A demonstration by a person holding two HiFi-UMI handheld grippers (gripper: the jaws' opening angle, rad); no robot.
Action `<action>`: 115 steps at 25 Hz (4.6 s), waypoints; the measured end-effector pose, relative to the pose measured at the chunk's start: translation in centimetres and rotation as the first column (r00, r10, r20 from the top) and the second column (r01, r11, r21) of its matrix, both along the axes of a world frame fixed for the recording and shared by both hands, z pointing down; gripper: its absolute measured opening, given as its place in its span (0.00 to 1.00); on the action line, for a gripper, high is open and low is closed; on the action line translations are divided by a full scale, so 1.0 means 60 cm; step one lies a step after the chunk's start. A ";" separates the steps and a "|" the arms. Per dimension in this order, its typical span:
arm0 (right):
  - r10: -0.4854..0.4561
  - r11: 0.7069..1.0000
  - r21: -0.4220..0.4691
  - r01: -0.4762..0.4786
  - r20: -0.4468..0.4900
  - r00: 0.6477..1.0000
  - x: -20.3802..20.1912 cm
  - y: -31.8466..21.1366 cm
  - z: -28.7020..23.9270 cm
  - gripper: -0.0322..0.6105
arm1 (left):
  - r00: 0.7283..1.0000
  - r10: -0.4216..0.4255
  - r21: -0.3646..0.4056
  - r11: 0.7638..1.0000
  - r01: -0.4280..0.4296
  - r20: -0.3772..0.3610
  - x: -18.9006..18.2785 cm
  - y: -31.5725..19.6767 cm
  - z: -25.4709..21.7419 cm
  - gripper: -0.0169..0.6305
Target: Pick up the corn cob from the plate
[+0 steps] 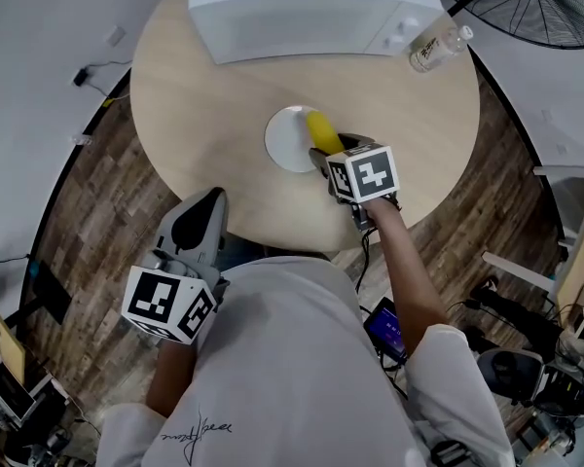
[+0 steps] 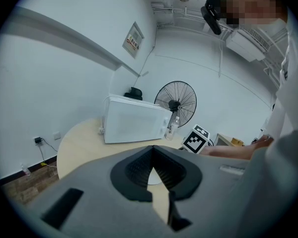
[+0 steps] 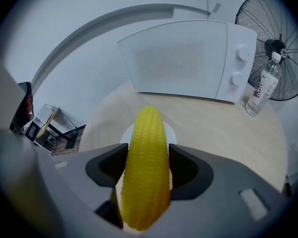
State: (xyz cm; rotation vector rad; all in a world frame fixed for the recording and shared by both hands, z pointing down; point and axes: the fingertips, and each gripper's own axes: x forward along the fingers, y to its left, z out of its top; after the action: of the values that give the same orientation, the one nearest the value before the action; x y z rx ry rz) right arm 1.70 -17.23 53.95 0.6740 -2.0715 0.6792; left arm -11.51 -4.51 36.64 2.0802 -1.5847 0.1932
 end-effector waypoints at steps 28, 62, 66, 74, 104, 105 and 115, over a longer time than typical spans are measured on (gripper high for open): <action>0.084 0.995 0.052 -0.089 0.091 0.992 0.049 0.032 -0.065 0.47 | 1.000 0.010 0.041 0.999 -0.011 0.018 0.025 0.012 -0.014 0.02; 0.112 0.974 0.171 -0.151 0.218 0.969 0.084 0.059 -0.179 0.47 | 1.000 0.002 0.040 0.999 -0.002 -0.008 0.023 0.023 -0.010 0.02; 0.138 0.967 0.175 -0.184 0.243 0.960 0.096 0.064 -0.191 0.47 | 1.000 0.005 0.039 0.999 -0.005 -0.008 0.027 0.024 -0.010 0.02; 0.188 0.946 0.202 -0.254 0.297 0.936 0.121 0.086 -0.214 0.47 | 1.000 -0.007 0.040 0.999 0.007 -0.002 0.026 0.031 -0.006 0.02; 0.256 0.848 0.327 -0.417 0.435 0.863 0.169 0.122 -0.272 0.47 | 0.999 -0.050 0.032 0.998 0.050 -0.015 0.005 0.043 -0.006 0.02; 0.256 0.844 0.335 -0.419 0.434 0.863 0.170 0.123 -0.272 0.47 | 0.999 -0.052 0.035 0.998 0.052 -0.016 0.006 0.044 -0.007 0.02; 0.224 0.847 0.346 -0.405 0.457 0.860 0.171 0.122 -0.284 0.47 | 0.998 -0.058 0.041 0.997 0.058 -0.002 0.007 0.037 -0.010 0.02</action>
State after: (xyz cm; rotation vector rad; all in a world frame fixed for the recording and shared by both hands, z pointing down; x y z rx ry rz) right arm 11.95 -9.88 36.90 1.2488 -2.5585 0.5754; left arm -11.11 -2.30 36.06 2.0625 -1.6594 0.1407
